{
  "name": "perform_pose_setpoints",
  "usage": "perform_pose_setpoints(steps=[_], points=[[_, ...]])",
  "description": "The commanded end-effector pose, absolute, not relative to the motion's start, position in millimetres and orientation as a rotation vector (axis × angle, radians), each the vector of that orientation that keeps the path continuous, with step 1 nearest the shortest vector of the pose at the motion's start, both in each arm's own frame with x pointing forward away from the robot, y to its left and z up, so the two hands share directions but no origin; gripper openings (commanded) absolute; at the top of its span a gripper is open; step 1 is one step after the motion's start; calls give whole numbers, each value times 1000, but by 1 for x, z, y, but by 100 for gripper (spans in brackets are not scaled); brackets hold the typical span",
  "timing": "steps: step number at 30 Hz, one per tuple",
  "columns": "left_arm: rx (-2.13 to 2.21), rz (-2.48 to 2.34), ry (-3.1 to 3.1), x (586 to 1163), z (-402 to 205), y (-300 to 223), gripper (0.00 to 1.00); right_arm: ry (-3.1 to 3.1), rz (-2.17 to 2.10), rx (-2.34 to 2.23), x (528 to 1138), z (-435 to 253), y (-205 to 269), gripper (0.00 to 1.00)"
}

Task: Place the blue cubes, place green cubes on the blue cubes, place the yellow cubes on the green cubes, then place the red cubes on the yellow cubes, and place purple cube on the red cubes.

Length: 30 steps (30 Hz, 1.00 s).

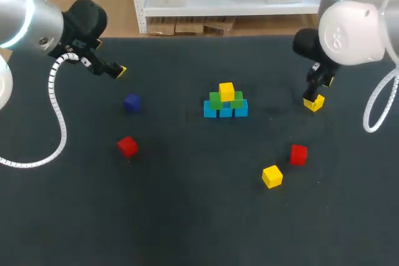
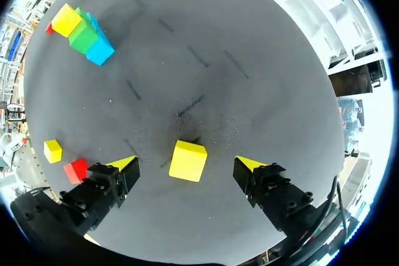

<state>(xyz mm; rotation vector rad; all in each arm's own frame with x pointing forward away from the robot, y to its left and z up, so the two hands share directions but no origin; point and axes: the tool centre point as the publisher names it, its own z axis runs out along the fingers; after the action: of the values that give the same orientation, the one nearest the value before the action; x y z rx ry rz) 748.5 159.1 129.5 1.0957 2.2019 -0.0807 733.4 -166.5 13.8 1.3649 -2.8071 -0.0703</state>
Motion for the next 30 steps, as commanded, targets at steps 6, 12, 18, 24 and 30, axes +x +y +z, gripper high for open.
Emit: perform_pose_setpoints(steps=[6,12,18,24,30], points=[[1103,-90,2196,749,129,161,100,-2786,-75,1350,738,5,-169,100],[1103,-90,2196,749,129,161,100,-2779,-78,1344,737,2,-170,44],[1103,-90,2196,749,129,161,100,-2767,-90,1352,736,-1,-169,39],[1103,-90,2196,749,129,161,100,-2762,-100,1357,736,-1,-169,7],[1103,-90,2196,749,129,161,100,-2760,-104,1366,734,1,-171,0]])
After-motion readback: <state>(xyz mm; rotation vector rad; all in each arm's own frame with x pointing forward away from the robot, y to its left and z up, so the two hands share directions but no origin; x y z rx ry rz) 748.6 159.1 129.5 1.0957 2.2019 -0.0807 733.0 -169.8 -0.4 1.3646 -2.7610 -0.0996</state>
